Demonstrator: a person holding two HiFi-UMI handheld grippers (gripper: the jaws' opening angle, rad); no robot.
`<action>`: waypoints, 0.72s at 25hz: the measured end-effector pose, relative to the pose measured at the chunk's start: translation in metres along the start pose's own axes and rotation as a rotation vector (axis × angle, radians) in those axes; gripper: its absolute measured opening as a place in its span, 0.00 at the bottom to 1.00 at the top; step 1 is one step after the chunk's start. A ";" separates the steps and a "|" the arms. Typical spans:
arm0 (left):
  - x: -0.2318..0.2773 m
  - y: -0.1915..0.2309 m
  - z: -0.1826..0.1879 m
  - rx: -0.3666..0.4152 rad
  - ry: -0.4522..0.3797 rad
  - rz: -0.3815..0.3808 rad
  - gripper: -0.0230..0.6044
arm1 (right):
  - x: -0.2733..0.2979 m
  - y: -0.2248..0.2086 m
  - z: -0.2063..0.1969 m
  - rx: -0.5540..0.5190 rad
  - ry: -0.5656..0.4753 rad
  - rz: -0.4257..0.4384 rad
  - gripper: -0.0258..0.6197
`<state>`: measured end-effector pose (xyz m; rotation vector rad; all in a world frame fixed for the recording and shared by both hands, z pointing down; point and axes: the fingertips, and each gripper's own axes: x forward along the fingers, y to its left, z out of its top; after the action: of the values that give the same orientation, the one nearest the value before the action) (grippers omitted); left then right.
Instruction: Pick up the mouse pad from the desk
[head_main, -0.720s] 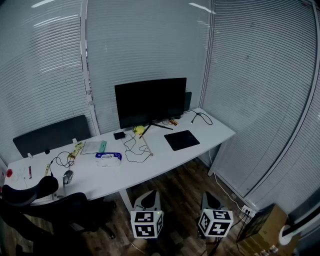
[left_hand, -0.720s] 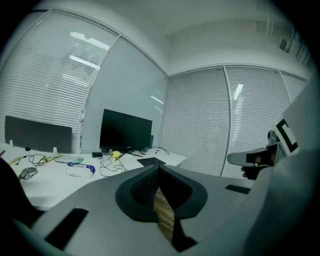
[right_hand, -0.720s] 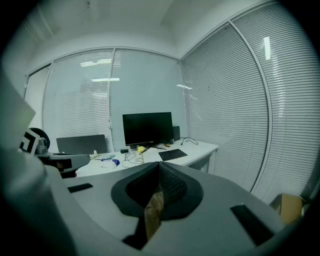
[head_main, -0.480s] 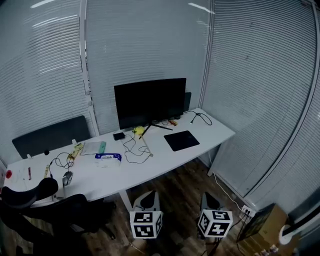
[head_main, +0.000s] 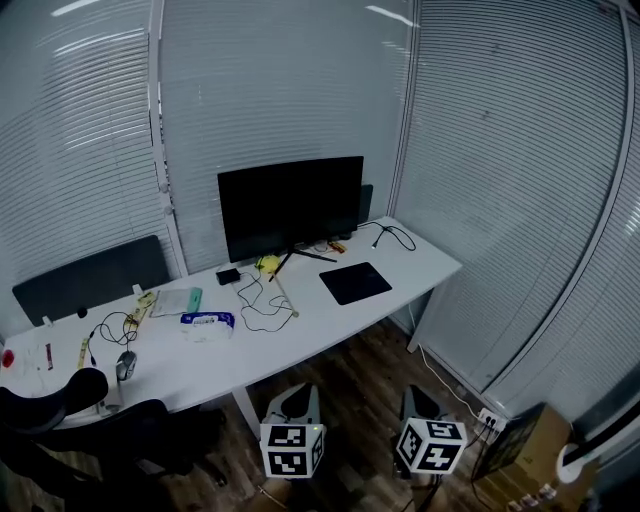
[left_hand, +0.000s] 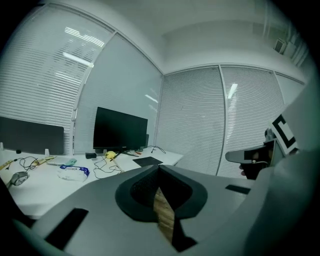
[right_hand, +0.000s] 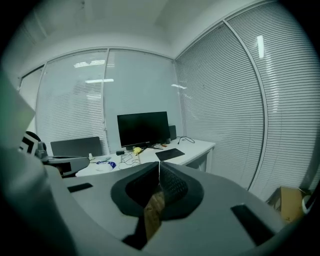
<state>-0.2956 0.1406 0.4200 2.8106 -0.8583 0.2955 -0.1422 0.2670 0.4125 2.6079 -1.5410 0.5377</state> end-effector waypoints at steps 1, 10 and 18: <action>0.003 0.001 -0.002 -0.001 0.004 -0.004 0.06 | 0.000 -0.002 -0.003 0.003 0.007 -0.006 0.09; 0.033 -0.013 -0.014 -0.002 0.036 -0.059 0.06 | 0.015 -0.013 -0.018 0.043 0.043 -0.026 0.09; 0.068 -0.007 -0.002 0.009 0.028 -0.037 0.06 | 0.052 -0.035 -0.006 0.051 0.037 -0.038 0.09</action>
<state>-0.2368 0.1109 0.4372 2.8204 -0.8009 0.3330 -0.0912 0.2420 0.4390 2.6427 -1.4840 0.6258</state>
